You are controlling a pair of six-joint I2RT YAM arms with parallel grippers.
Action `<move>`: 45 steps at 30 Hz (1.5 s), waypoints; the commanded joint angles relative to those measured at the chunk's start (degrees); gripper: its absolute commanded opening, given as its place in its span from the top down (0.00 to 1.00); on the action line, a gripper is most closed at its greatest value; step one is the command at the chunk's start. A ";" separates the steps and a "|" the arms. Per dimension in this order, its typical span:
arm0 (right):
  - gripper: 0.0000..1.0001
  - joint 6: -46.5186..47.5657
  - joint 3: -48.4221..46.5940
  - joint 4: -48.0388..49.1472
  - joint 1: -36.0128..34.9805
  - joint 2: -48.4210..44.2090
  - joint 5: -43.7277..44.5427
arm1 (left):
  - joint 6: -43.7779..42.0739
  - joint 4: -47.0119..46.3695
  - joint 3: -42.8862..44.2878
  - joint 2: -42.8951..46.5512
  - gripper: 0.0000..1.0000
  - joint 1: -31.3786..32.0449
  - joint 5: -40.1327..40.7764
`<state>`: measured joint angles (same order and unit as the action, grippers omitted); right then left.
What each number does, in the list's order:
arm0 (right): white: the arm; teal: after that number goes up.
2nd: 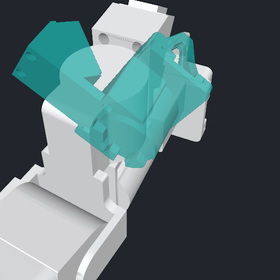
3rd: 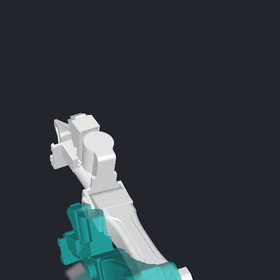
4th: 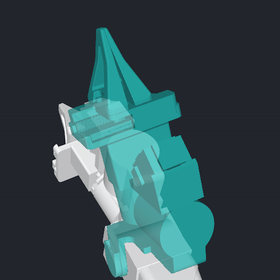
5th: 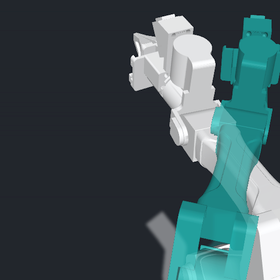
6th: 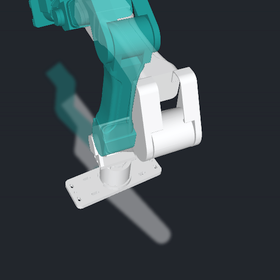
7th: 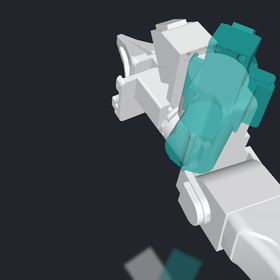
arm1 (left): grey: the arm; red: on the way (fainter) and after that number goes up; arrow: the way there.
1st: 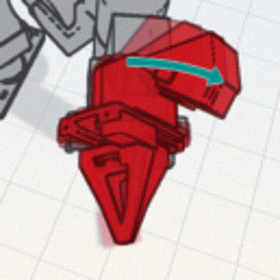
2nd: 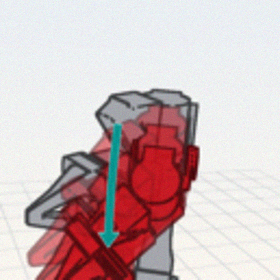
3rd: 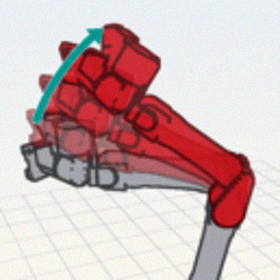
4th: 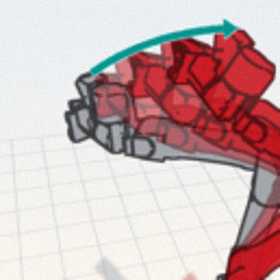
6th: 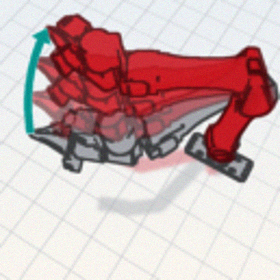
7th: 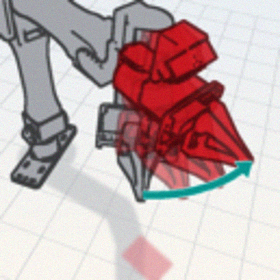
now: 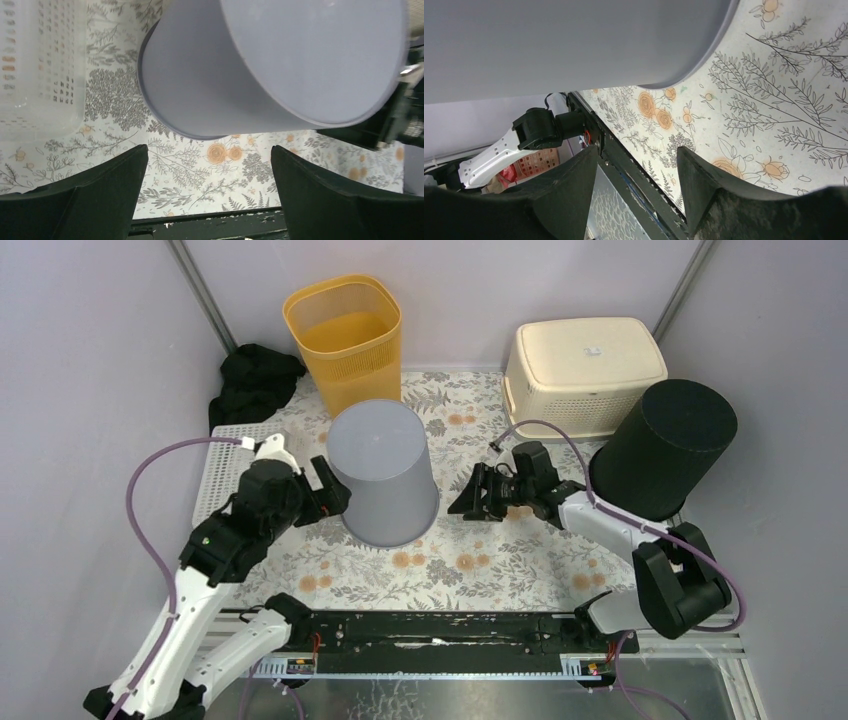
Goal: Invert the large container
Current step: Turn the container upside down at the center of the board, then move the container to the center of the board.
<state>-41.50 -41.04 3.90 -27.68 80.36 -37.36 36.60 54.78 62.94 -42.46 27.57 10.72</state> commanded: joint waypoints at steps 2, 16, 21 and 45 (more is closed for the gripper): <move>0.34 2.61 -3.73 -3.88 0.22 -5.37 -0.37 | 2.34 -5.88 -5.35 -2.47 0.00 -0.41 0.95; 0.31 5.01 -3.70 -10.36 0.93 -15.55 0.72 | 2.99 -25.08 -17.49 -16.21 0.10 -0.59 -1.73; 0.31 6.03 -3.87 -13.18 1.36 -17.83 0.71 | 1.96 -33.58 -15.44 -27.46 0.10 -0.57 -1.87; 0.29 8.44 -3.66 -20.42 2.93 -23.75 2.16 | -6.52 -50.59 23.30 -78.54 0.12 -0.61 -10.74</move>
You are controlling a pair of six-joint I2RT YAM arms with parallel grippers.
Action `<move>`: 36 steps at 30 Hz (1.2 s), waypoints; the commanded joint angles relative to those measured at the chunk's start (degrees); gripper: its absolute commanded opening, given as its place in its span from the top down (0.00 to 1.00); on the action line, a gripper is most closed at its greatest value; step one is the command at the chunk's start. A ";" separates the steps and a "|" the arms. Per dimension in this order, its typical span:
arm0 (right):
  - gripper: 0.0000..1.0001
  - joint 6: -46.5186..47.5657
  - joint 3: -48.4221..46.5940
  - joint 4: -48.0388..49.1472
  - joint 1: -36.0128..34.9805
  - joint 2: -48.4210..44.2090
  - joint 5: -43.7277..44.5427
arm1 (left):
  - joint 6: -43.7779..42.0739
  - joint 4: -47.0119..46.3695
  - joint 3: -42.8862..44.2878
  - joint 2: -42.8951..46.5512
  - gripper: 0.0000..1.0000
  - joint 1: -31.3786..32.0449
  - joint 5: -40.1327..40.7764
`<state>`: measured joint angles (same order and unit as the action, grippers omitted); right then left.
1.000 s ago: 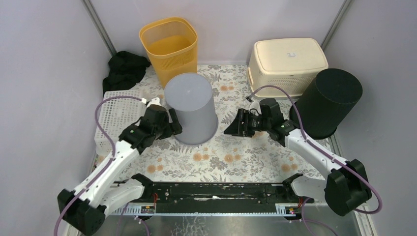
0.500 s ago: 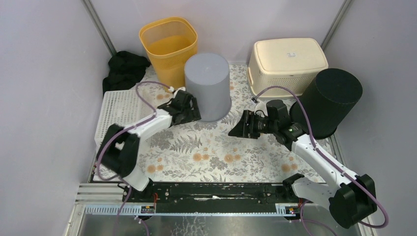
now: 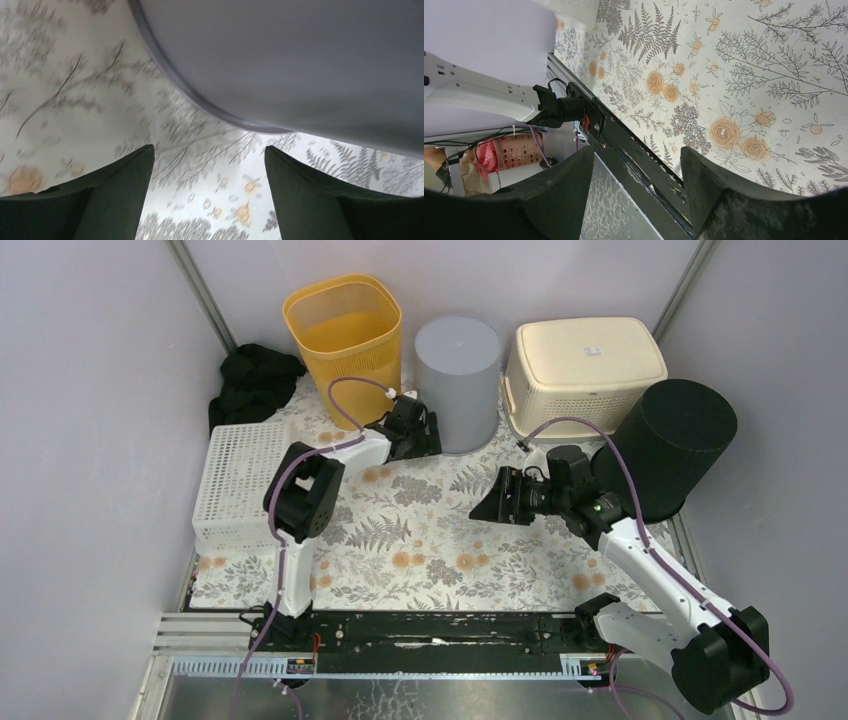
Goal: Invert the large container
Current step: Move the container to the center of the board.
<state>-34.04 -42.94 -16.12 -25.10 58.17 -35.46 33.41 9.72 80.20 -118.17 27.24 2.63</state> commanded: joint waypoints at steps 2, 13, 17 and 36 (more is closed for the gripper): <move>0.29 0.72 -1.43 -0.36 0.35 -2.00 0.18 | -4.25 -5.08 9.57 -5.15 0.12 -0.37 -2.37; 0.28 0.29 -0.15 -0.75 0.42 -3.73 0.83 | -0.57 1.04 16.76 -2.84 0.12 -1.78 -4.82; 0.28 -0.18 0.35 0.57 0.49 -2.84 -0.09 | 4.87 2.02 7.12 10.34 0.05 -1.69 -8.44; 0.27 -2.65 2.45 5.04 0.44 -1.86 -3.69 | 4.73 26.23 25.11 20.14 0.00 -22.87 2.77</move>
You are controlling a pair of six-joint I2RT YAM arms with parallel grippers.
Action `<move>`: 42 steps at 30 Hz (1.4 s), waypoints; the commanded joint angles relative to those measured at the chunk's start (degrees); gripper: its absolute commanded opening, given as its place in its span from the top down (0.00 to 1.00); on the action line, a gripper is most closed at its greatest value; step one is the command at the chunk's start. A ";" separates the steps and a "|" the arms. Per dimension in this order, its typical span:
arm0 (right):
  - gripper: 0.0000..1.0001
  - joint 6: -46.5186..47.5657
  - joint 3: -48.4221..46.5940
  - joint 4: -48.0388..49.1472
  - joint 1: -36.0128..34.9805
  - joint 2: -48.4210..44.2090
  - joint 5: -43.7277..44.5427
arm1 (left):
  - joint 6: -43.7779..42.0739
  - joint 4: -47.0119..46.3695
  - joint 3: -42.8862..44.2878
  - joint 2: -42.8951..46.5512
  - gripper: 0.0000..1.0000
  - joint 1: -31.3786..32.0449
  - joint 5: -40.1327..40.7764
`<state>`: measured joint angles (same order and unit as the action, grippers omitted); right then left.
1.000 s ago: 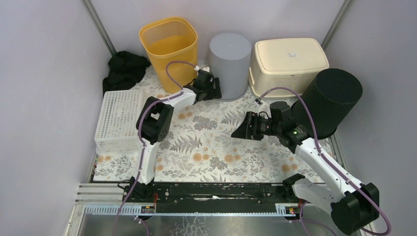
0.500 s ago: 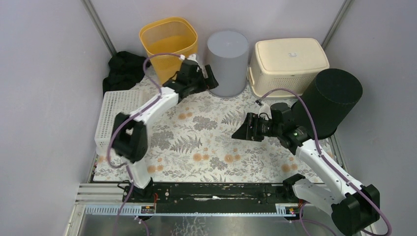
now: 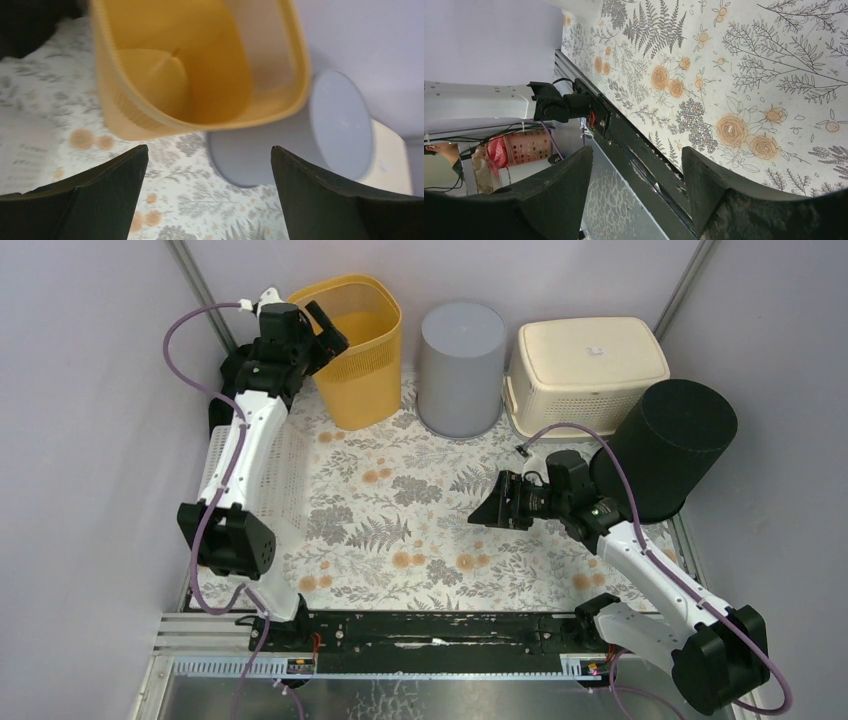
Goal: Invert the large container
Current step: Move the container to the center of the board, then pick up the container from the center of the board.
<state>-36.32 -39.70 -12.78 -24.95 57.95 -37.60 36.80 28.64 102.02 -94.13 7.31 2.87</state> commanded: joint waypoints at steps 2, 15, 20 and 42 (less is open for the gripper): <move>0.27 -0.55 -0.29 1.83 0.29 -2.00 -1.58 | 2.29 8.04 4.37 -5.91 0.00 -4.90 2.92; 0.27 -0.76 0.80 1.17 0.26 -3.45 -1.15 | 3.44 8.93 8.27 -14.21 0.00 -9.45 4.02; 0.27 -1.29 1.62 2.49 0.27 -2.58 -1.69 | 4.06 6.81 5.94 -10.33 0.00 -9.74 2.14; 0.27 -1.46 2.92 4.03 0.30 -1.52 -2.96 | 13.48 -1.71 0.16 -7.95 0.00 -12.89 -3.52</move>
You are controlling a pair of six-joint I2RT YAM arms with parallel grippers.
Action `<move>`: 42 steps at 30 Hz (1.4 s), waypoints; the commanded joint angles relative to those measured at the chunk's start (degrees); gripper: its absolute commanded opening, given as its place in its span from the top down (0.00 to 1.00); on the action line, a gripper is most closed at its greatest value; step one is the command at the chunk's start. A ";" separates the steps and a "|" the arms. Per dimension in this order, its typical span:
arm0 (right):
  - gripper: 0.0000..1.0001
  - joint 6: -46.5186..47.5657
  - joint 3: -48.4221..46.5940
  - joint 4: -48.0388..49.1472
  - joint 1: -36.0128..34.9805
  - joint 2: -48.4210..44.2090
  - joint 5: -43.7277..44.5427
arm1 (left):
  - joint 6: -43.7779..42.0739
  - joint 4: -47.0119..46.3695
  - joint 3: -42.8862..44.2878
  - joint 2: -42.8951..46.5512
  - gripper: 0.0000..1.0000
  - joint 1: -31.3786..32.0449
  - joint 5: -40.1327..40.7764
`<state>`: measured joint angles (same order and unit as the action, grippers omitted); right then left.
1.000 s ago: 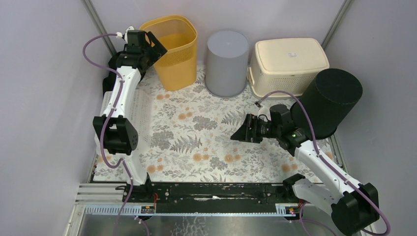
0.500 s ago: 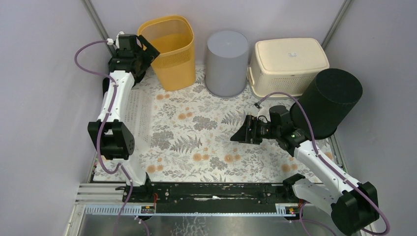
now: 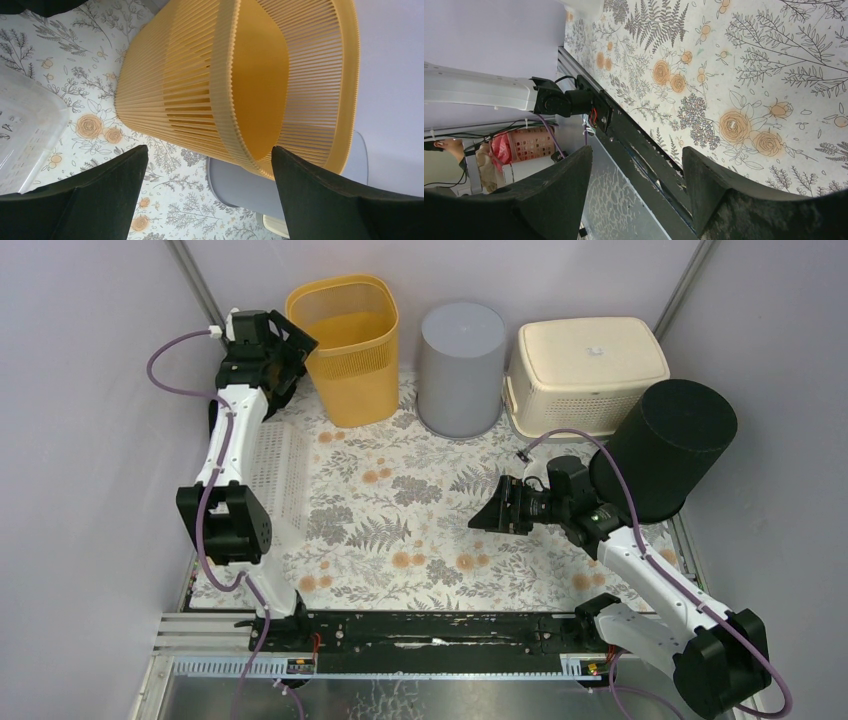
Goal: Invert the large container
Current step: Pick up the container from the center of the board.
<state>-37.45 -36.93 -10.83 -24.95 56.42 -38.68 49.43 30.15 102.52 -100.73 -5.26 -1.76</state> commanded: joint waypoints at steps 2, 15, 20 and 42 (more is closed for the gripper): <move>0.27 -0.34 0.19 2.32 0.25 0.15 -1.99 | 0.80 -3.01 -0.99 -1.36 0.00 -0.32 1.78; 0.27 -0.85 0.83 3.56 0.32 1.11 -2.54 | -1.15 -6.75 -10.65 3.55 0.23 -0.16 2.43; 0.27 -1.24 1.31 4.38 0.33 1.25 -2.85 | -1.81 -8.56 -17.82 8.40 0.32 -0.19 2.03; 0.27 -3.57 3.70 8.80 0.33 2.77 -4.63 | -7.07 -9.33 -30.75 15.26 0.52 0.38 1.41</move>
<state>-40.40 -33.12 -5.17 -24.95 58.72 -41.60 44.38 20.69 72.66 -84.79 -5.17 -1.02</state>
